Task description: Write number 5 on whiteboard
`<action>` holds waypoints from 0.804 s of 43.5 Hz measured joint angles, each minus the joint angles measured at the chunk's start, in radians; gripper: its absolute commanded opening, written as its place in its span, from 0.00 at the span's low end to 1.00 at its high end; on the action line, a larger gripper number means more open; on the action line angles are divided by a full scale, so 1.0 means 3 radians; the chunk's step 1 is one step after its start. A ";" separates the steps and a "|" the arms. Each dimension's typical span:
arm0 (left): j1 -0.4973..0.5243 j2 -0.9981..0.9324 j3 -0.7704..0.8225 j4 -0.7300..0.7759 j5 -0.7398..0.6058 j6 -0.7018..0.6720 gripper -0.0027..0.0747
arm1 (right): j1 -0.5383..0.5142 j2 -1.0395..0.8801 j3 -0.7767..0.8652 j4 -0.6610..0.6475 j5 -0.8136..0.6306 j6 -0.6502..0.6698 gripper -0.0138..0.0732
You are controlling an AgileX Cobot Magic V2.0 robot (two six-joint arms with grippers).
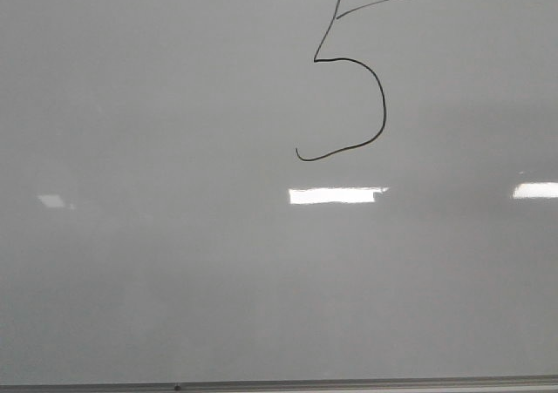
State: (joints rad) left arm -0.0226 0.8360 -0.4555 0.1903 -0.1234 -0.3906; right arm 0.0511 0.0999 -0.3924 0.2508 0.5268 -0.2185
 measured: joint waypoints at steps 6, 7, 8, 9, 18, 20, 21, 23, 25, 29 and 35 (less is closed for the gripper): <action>0.0213 0.0493 0.0000 0.0252 -0.0532 -0.0314 0.01 | 0.0000 -0.0001 0.0000 0.0000 0.0000 0.0000 0.07; 0.0242 0.0602 0.0000 0.0264 -0.0613 -0.0330 0.01 | 0.0000 -0.0001 0.0000 0.0000 0.0000 0.0000 0.07; 0.0261 0.0656 0.0000 0.0280 -0.0690 -0.0346 0.01 | 0.0000 -0.0001 0.0000 0.0000 0.0000 0.0000 0.07; 0.0279 0.0765 0.0000 0.0296 -0.0794 -0.0354 0.01 | 0.0000 -0.0001 0.0000 0.0000 0.0000 0.0000 0.07; 0.0423 0.1477 -0.0006 0.0543 -0.1490 -0.0481 0.01 | 0.0000 -0.0001 0.0000 0.0000 0.0000 0.0000 0.07; 0.0475 0.1594 -0.0006 0.0630 -0.1630 -0.0549 0.01 | 0.0000 -0.0001 0.0000 0.0000 0.0000 0.0000 0.07; 0.0502 0.1648 -0.0006 0.0653 -0.1680 -0.0579 0.01 | 0.0000 -0.0001 0.0000 0.0000 0.0000 0.0000 0.07; 0.0554 0.1741 -0.0011 0.0729 -0.1748 -0.0621 0.01 | 0.0000 -0.0001 0.0000 0.0000 0.0000 0.0000 0.07; 0.0611 0.1822 -0.0021 0.0785 -0.1779 -0.0638 0.01 | 0.0000 -0.0001 0.0000 0.0000 0.0000 0.0000 0.07; 0.0699 0.1891 -0.0050 0.0932 -0.1792 -0.0653 0.01 | 0.0000 -0.0001 0.0000 0.0000 0.0000 0.0000 0.07; 0.0835 0.1940 -0.0138 0.1117 -0.1784 -0.0653 0.01 | 0.0000 -0.0001 0.0000 0.0000 0.0000 0.0000 0.07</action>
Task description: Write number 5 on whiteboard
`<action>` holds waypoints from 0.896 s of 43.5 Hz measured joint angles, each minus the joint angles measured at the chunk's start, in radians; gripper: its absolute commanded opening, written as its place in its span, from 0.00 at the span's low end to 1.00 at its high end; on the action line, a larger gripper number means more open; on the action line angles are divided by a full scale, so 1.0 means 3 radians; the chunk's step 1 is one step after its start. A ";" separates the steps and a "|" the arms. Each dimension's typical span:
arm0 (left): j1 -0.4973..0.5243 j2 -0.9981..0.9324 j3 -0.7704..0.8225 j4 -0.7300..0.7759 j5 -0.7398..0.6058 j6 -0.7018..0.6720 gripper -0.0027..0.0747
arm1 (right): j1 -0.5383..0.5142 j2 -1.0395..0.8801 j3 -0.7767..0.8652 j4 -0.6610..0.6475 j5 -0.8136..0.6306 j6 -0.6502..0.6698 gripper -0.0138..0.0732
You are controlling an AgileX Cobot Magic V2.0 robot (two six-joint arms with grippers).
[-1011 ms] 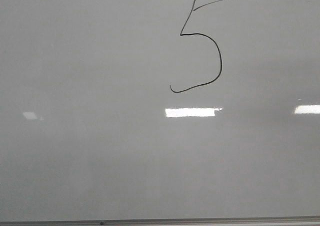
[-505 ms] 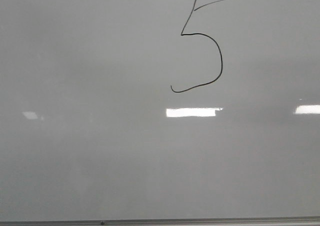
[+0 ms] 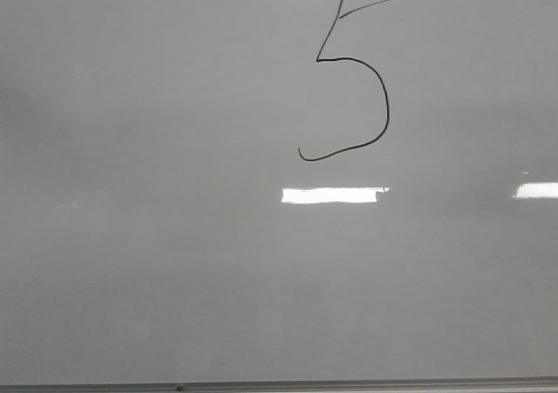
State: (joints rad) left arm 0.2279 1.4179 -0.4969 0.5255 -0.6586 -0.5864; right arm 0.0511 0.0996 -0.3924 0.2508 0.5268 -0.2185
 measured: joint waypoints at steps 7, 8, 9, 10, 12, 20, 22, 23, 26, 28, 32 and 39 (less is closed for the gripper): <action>0.0108 0.0121 -0.0114 0.0216 0.0061 0.0000 0.01 | 0.0000 0.0000 0.0000 0.0000 0.0000 0.0001 0.07; 0.0116 0.0137 -0.0126 0.0243 0.0061 0.0000 0.01 | 0.0000 0.0000 0.0000 0.0000 0.0000 0.0001 0.07; 0.0121 0.0152 -0.0141 0.0280 0.0066 0.0000 0.01 | 0.0000 0.0000 0.0000 0.0000 0.0000 0.0001 0.07; 0.0124 0.0164 -0.0151 0.0303 0.0075 0.0000 0.01 | 0.0000 0.0000 0.0000 0.0000 0.0000 0.0001 0.07; 0.0129 0.0184 -0.0179 0.0338 0.0095 0.0000 0.03 | 0.0000 0.0000 0.0000 0.0000 0.0000 0.0001 0.07; 0.0137 0.0203 -0.0213 0.0364 0.0137 0.0000 0.21 | 0.0000 0.0000 0.0000 0.0000 0.0000 0.0001 0.07; 0.0137 0.0203 -0.0215 0.0364 0.0154 0.0000 0.27 | 0.0000 0.0000 0.0000 0.0000 0.0000 0.0001 0.07; 0.0137 0.0205 -0.0215 0.0364 0.0160 0.0000 0.29 | 0.0000 0.0000 0.0000 0.0000 0.0000 0.0001 0.07; 0.0142 0.0211 -0.0215 0.0350 0.0210 0.0000 0.34 | 0.0000 0.0000 0.0000 0.0000 0.0000 0.0001 0.07; 0.0150 0.0211 -0.0215 0.0337 0.0222 -0.0006 0.36 | 0.0000 0.0000 0.0000 0.0000 0.0000 0.0001 0.07; 0.0154 0.0225 -0.0215 0.0328 0.0236 -0.0001 0.39 | 0.0000 0.0000 0.0000 0.0000 0.0000 0.0001 0.07; 0.0193 0.0229 -0.0215 0.0328 0.0236 -0.0001 0.47 | 0.0000 0.0000 0.0000 0.0000 0.0000 0.0001 0.07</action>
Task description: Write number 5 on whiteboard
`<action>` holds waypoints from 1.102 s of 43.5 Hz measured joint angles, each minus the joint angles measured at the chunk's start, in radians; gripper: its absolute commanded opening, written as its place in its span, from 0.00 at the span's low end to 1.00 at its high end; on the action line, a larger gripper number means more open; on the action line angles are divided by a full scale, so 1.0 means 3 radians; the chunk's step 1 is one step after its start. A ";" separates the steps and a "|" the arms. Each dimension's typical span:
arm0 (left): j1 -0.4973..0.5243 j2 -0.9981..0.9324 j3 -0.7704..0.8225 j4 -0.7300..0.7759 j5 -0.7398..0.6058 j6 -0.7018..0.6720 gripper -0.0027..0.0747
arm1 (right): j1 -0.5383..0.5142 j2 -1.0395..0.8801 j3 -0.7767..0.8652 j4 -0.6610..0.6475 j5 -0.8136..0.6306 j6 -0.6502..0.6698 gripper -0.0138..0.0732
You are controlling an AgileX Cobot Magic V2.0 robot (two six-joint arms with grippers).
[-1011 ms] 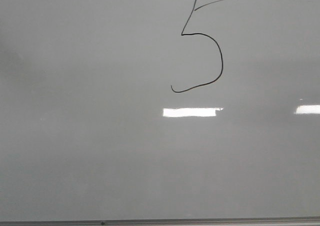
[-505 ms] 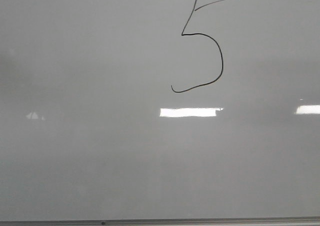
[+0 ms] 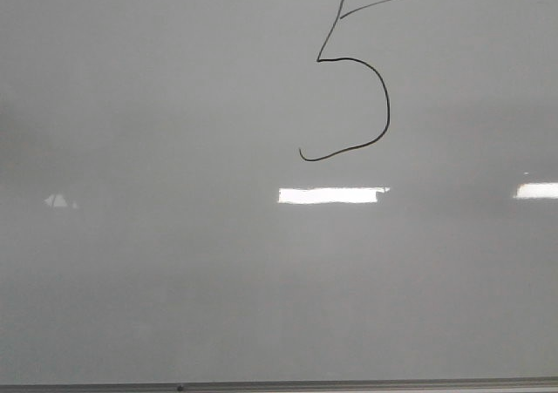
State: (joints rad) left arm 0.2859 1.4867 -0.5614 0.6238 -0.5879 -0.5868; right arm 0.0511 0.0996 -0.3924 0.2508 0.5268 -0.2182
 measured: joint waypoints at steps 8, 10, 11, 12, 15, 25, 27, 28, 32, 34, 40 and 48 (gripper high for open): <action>0.0021 -0.0025 0.0000 0.0000 0.0008 0.0000 0.76 | 0.0000 0.0000 0.0000 0.0000 0.0000 0.0000 0.07; 0.0021 -0.0072 0.0000 0.0000 0.0015 0.0000 0.79 | 0.0000 0.0000 0.0000 0.0000 0.0000 0.0000 0.07; 0.0021 -0.0101 0.0000 0.0000 0.0023 0.0000 0.80 | 0.0000 0.0000 0.0000 0.0000 0.0000 0.0000 0.07; 0.0021 -0.0136 0.0000 0.0000 0.0038 0.0000 0.79 | 0.0000 0.0000 0.0000 0.0000 0.0000 0.0000 0.07; 0.0021 -0.0287 0.0000 0.0000 0.0117 0.0000 0.79 | 0.0000 0.0000 0.0000 0.0000 0.0000 0.0000 0.07; -0.0091 -0.1037 0.0119 -0.0317 0.0484 0.0123 0.66 | 0.0000 0.0000 0.0000 0.0000 0.0000 0.0000 0.07; -0.0162 -0.1215 0.0205 -0.0485 0.0509 0.0287 0.59 | 0.0000 0.0000 0.0000 0.0000 0.0000 0.0000 0.07; -0.0201 -0.1338 0.0243 -0.0607 0.0541 0.0374 0.53 | 0.0000 0.0000 0.0000 0.0000 0.0000 0.0000 0.07; -0.0427 -0.1743 0.0395 -0.1063 0.0763 0.0868 0.33 | 0.0000 0.0000 0.0000 0.0000 0.0000 0.0000 0.07; -0.0555 -0.1925 0.0455 -0.1288 0.0922 0.1202 0.25 | 0.0000 0.0000 0.0000 0.0000 0.0000 0.0000 0.07; -0.0992 -0.2491 0.0568 -0.1943 0.1436 0.1975 0.02 | 0.0000 0.0000 0.0000 0.0000 0.0000 0.0000 0.07; -0.1268 -0.3073 0.0749 -0.2259 0.1723 0.2223 0.01 | 0.0000 0.0000 0.0000 0.0000 0.0000 0.0000 0.07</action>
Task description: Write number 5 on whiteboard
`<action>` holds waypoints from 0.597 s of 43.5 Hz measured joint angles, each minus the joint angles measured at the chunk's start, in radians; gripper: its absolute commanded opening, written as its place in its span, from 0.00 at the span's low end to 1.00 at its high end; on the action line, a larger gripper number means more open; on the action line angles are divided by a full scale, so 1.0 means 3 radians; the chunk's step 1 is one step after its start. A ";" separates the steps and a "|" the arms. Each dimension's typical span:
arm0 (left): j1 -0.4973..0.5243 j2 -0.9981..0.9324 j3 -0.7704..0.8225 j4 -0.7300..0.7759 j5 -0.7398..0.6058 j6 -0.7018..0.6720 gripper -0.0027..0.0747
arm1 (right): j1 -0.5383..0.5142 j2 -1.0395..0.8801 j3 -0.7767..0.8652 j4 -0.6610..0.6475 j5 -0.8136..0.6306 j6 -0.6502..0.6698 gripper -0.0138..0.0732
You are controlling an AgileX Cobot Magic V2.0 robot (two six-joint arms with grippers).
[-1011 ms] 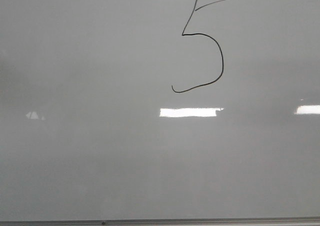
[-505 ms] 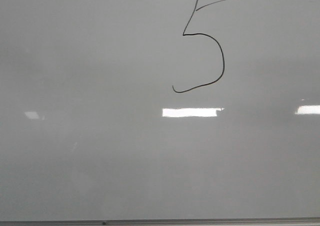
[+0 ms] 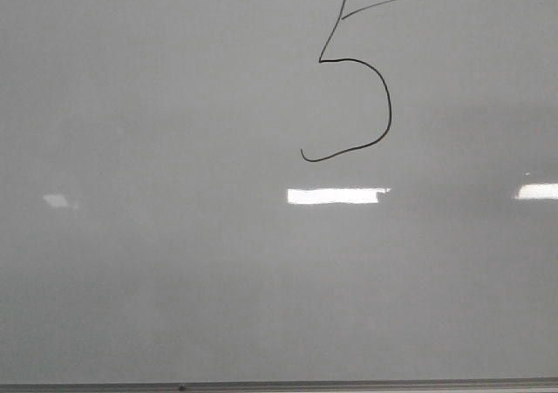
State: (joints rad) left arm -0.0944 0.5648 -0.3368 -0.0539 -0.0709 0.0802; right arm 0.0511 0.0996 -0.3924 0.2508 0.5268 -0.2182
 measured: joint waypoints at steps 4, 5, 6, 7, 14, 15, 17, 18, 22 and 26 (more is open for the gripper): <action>0.0000 -0.0230 0.0111 -0.0044 0.0028 0.0017 0.01 | 0.0000 0.0000 0.0000 0.0000 0.0000 0.0000 0.07; 0.0000 -0.0301 0.0136 -0.0059 0.0034 0.0022 0.01 | 0.0000 0.0000 0.0000 0.0000 0.0000 0.0000 0.07; 0.0000 -0.0352 0.0161 -0.0075 0.0041 0.0022 0.01 | 0.0000 0.0000 0.0000 0.0000 0.0000 0.0000 0.07; 0.0006 -0.0398 0.0183 -0.0082 0.0041 0.0022 0.01 | 0.0000 0.0000 0.0000 0.0000 0.0000 0.0000 0.07; 0.0033 -0.0635 0.0253 -0.0121 0.0066 0.0030 0.01 | 0.0000 0.0000 0.0000 0.0000 0.0000 0.0000 0.07; 0.0029 -0.0643 0.0253 -0.0123 0.0066 0.0030 0.01 | 0.0000 0.0000 0.0000 0.0000 0.0000 0.0000 0.07; 0.0029 -0.0656 0.0253 -0.0123 0.0066 0.0037 0.01 | 0.0000 0.0000 0.0000 0.0000 0.0000 0.0000 0.07; 0.0029 -0.0656 0.0253 -0.0123 0.0066 0.0037 0.01 | 0.0000 0.0000 0.0000 0.0000 0.0000 0.0000 0.07; 0.0029 -0.0656 0.0253 -0.0128 0.0066 0.0037 0.01 | 0.0000 0.0000 0.0000 0.0000 0.0000 0.0000 0.07; 0.0029 -0.0656 0.0253 -0.0128 0.0066 0.0037 0.01 | 0.0000 0.0000 0.0000 0.0000 0.0000 0.0000 0.07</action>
State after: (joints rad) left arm -0.0856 0.3680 -0.2610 -0.0924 -0.0511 0.0912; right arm 0.0511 0.0996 -0.3924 0.2508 0.5268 -0.2182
